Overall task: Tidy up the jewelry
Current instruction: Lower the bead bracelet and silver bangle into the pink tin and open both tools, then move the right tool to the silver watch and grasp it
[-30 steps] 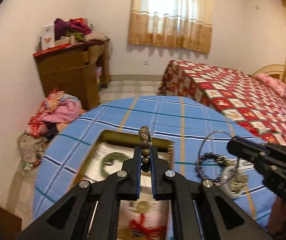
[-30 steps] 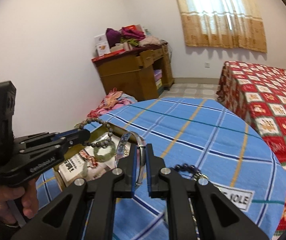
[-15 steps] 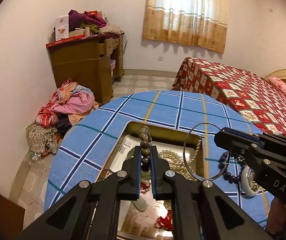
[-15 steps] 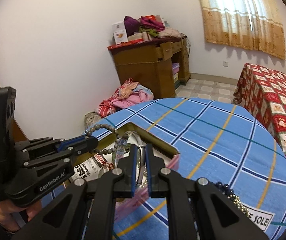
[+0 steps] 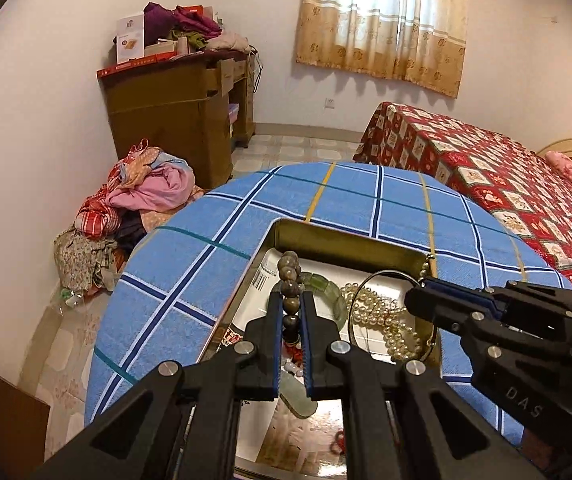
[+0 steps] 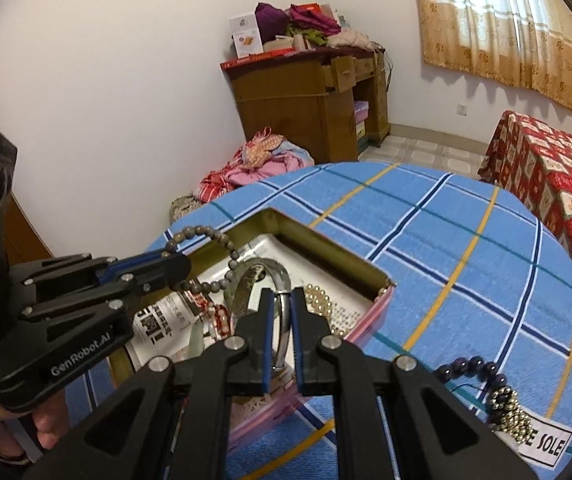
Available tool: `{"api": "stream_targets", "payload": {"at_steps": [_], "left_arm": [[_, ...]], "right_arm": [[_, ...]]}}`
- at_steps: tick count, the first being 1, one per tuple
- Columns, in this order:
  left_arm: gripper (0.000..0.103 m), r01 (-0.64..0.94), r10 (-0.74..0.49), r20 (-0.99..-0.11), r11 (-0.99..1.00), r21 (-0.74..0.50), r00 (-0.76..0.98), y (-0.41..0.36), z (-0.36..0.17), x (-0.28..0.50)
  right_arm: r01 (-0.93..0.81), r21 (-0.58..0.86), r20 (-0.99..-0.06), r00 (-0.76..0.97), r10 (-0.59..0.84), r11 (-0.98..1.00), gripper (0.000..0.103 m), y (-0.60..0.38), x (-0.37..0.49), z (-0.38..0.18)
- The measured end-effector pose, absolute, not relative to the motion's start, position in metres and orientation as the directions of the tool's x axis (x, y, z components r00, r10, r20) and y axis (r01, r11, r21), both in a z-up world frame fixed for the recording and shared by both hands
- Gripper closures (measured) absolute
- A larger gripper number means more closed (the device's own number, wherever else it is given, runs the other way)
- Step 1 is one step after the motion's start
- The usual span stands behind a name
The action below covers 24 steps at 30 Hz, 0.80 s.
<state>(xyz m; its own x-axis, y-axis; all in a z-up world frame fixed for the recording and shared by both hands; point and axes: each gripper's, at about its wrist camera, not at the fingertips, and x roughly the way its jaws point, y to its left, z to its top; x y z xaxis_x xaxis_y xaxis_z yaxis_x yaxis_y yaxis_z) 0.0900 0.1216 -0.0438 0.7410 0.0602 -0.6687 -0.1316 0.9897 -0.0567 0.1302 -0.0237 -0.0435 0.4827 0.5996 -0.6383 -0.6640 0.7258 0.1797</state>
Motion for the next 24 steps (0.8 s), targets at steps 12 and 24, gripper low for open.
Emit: {"api": "stream_targets", "payload": {"at_steps": [12, 24], "left_arm": [[0.096, -0.139, 0.061, -0.684, 0.988, -0.06, 0.727, 0.124, -0.051, 0.091], [0.029, -0.178, 0.086, -0.643, 0.981, -0.079, 0.761, 0.12, -0.038, 0.08]], "right_arm": [[-0.651, 0.15, -0.663, 0.493, 0.564, 0.744, 0.091, -0.018, 0.126, -0.053], [-0.6, 0.149, -0.619, 0.563, 0.547, 0.786, 0.051, -0.058, 0.113, -0.04]]}}
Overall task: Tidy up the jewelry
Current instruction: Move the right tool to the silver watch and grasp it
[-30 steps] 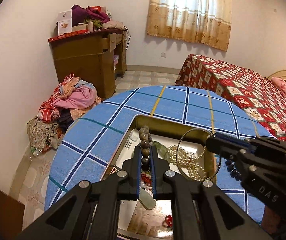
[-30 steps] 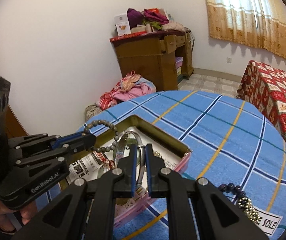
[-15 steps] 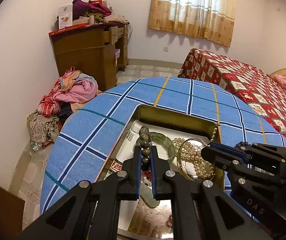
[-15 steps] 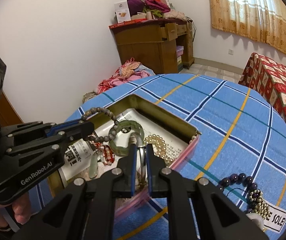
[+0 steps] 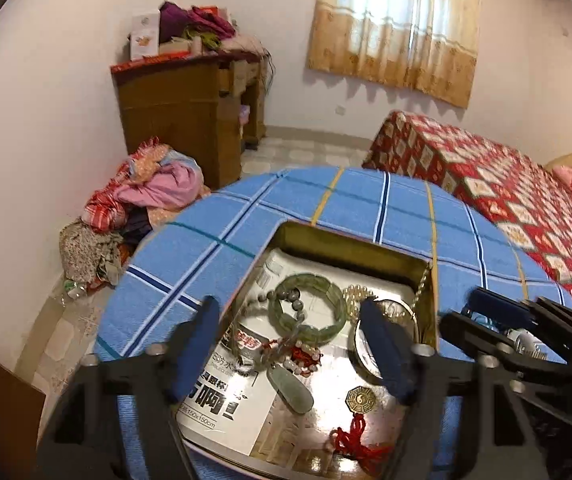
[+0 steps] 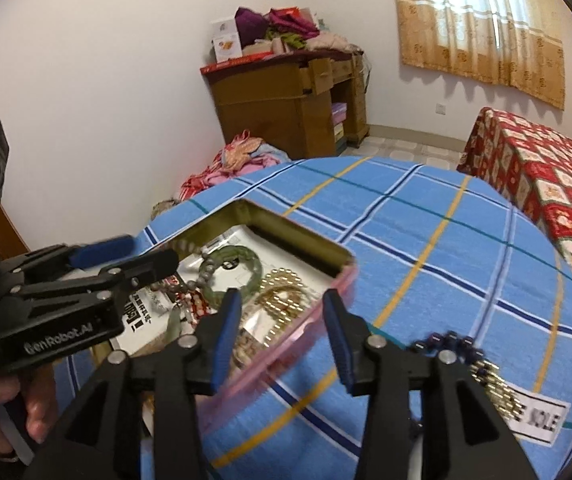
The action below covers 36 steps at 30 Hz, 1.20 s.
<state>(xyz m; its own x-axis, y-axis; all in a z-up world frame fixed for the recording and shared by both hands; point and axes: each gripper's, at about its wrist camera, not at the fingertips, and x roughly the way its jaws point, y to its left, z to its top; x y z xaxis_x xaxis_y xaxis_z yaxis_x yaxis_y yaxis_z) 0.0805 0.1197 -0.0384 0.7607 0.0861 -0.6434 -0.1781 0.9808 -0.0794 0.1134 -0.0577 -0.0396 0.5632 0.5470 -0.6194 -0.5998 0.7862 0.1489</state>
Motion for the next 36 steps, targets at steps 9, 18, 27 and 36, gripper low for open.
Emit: {"api": "stream_targets", "payload": {"at_steps": [9, 18, 27, 36], "left_arm": [[0.03, -0.123, 0.067, -0.639, 0.991, -0.044, 0.766, 0.076, -0.042, 0.072], [0.029, -0.019, 0.021, -0.662, 1.0, 0.01, 0.749, 0.029, -0.052, 0.073], [0.029, -0.002, 0.015, -0.681, 1.0, 0.019, 0.733, 0.021, -0.06, 0.072], [0.029, 0.021, 0.014, -0.679, 0.999, 0.044, 0.734, 0.009, -0.061, 0.07]], "right_arm": [[-0.456, 0.137, -0.633, 0.643, 0.431, 0.88, 0.05, -0.146, 0.092, -0.049], [-0.469, 0.104, -0.667, 0.621, 0.412, 0.877, 0.057, -0.149, 0.095, -0.059], [-0.488, 0.044, -0.723, 0.587, 0.365, 0.872, 0.062, -0.148, 0.099, -0.074], [-0.523, 0.053, -0.762, 0.529, 0.373, 0.851, 0.066, -0.143, 0.108, -0.081]]}}
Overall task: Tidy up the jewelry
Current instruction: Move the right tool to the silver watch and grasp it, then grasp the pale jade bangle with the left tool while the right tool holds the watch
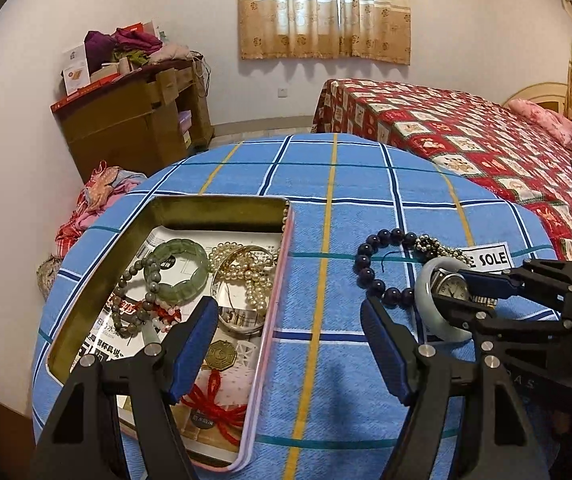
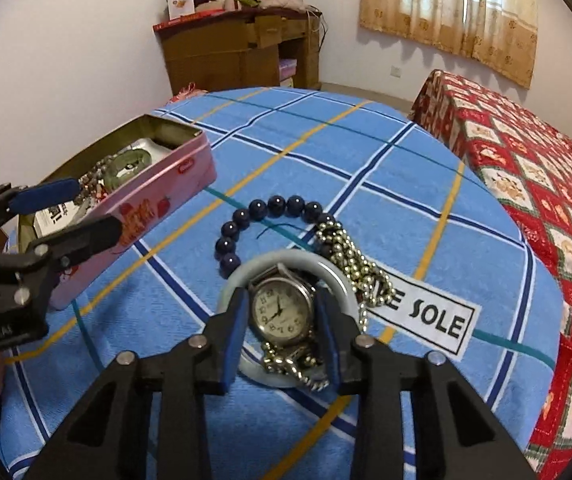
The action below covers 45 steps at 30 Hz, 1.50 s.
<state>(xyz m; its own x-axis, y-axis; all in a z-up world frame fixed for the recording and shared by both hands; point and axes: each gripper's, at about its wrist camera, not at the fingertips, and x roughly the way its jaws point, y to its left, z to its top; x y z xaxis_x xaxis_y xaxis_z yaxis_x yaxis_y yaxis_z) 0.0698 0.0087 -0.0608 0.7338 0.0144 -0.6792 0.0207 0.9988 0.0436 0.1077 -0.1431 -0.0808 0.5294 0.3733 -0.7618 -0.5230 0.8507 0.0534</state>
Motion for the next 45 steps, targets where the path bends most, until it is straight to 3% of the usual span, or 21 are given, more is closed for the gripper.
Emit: {"api": "stream_targets", "payload": {"at_steps": [4, 5, 9, 32, 34, 36, 45], "left_arm": [[0.029, 0.023, 0.009, -0.678, 0.999, 0.038, 0.735, 0.009, -0.06, 0.069], [0.029, 0.024, 0.005, -0.677, 0.999, 0.034, 0.736, 0.008, -0.059, 0.069], [0.029, 0.042, -0.008, -0.673, 0.999, 0.034, 0.739, 0.001, -0.057, 0.07], [0.029, 0.065, -0.015, -0.703, 0.997, 0.045, 0.711, -0.008, -0.07, 0.076], [0.029, 0.067, -0.017, -0.703, 0.997, 0.043, 0.711, -0.008, -0.07, 0.075], [0.029, 0.065, -0.019, -0.699, 0.997, 0.04, 0.715, -0.008, -0.069, 0.075], [0.029, 0.104, -0.059, -0.696, 0.994, 0.023, 0.716, -0.023, -0.061, 0.077]], "right_arm": [[-0.514, 0.089, -0.744, 0.535, 0.4, 0.853, 0.068, -0.149, 0.105, -0.079], [-0.516, 0.099, -0.728, 0.546, 0.416, 0.851, 0.085, -0.15, 0.102, -0.076], [-0.516, 0.083, -0.702, 0.577, 0.418, 0.852, 0.092, -0.151, 0.094, -0.067], [-0.573, 0.062, -0.781, 0.482, 0.398, 0.817, 0.077, -0.132, 0.109, -0.082], [-0.57, 0.073, -0.774, 0.485, 0.407, 0.818, 0.081, -0.134, 0.108, -0.082], [-0.571, 0.115, -0.756, 0.48, 0.444, 0.813, 0.092, -0.138, 0.104, -0.079], [-0.499, 0.145, -0.635, 0.616, 0.467, 0.855, 0.092, -0.17, 0.076, -0.041]]}}
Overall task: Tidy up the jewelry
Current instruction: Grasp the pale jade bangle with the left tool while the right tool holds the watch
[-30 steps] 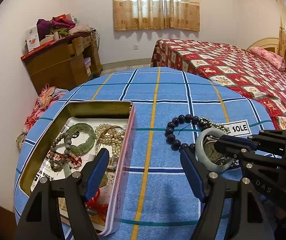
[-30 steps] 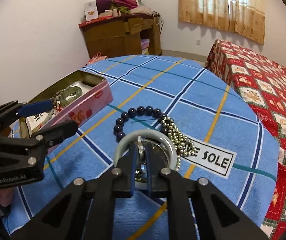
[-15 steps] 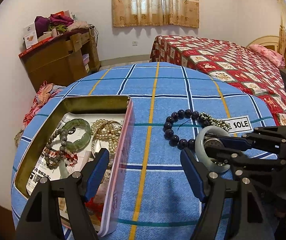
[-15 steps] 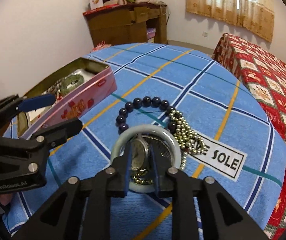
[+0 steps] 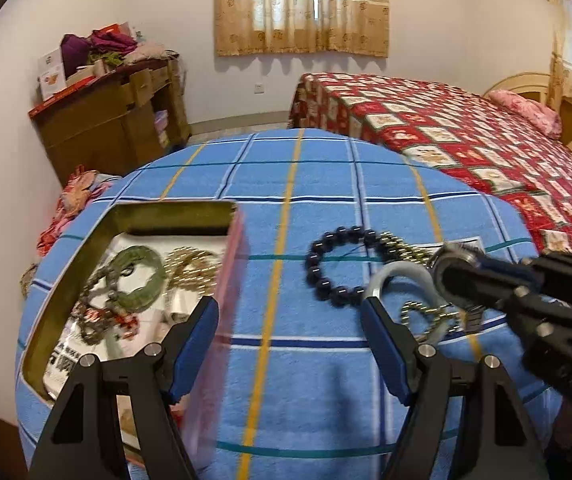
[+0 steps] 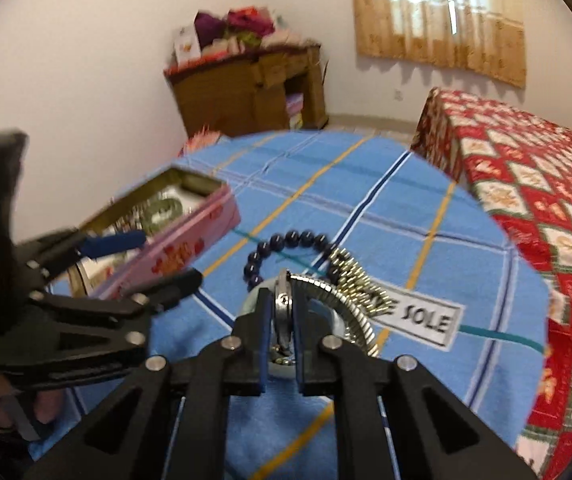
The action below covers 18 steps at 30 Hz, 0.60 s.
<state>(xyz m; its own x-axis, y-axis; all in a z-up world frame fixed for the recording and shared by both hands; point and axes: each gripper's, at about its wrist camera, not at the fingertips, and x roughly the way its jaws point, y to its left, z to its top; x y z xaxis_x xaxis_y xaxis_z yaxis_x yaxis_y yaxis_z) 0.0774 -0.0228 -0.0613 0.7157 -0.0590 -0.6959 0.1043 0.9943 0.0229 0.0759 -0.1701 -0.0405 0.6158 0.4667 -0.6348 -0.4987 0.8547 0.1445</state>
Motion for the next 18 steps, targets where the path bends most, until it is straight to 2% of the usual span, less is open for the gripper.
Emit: {"api": "stream_targets", "payload": {"at_steps": [6, 7, 8, 13, 14, 16, 18], "left_arm": [[0.03, 0.185, -0.094, -0.7, 0.981, 0.055, 0.708, -0.054, -0.063, 0.084], [0.034, 0.194, -0.098, -0.707, 0.979, 0.056, 0.7, -0.057, -0.066, 0.087], [0.044, 0.201, -0.102, -0.719, 0.978, 0.054, 0.688, -0.059, -0.07, 0.09], [0.062, 0.216, -0.133, -0.774, 0.976, 0.006, 0.62, -0.062, -0.091, 0.107], [0.076, 0.217, -0.148, -0.783, 0.976, -0.017, 0.604, -0.061, -0.095, 0.11], [0.091, 0.226, -0.164, -0.788, 0.974, -0.033, 0.593, -0.061, -0.096, 0.11], [0.092, 0.235, -0.176, -0.771, 0.971, -0.035, 0.612, -0.06, -0.091, 0.105]], "right_arm": [[-0.434, 0.124, -0.615, 0.672, 0.413, 0.892, 0.092, -0.19, 0.079, -0.035], [-0.425, 0.13, -0.617, 0.672, 0.408, 0.896, 0.092, -0.193, 0.08, -0.037], [-0.421, 0.132, -0.618, 0.673, 0.407, 0.897, 0.092, -0.194, 0.081, -0.039], [-0.417, 0.145, -0.622, 0.667, 0.411, 0.897, 0.092, -0.198, 0.083, -0.043], [-0.417, 0.147, -0.622, 0.667, 0.411, 0.897, 0.092, -0.199, 0.083, -0.044], [-0.416, 0.148, -0.622, 0.666, 0.412, 0.897, 0.092, -0.2, 0.081, -0.045], [-0.415, 0.15, -0.621, 0.666, 0.412, 0.897, 0.092, -0.202, 0.08, -0.045]]}}
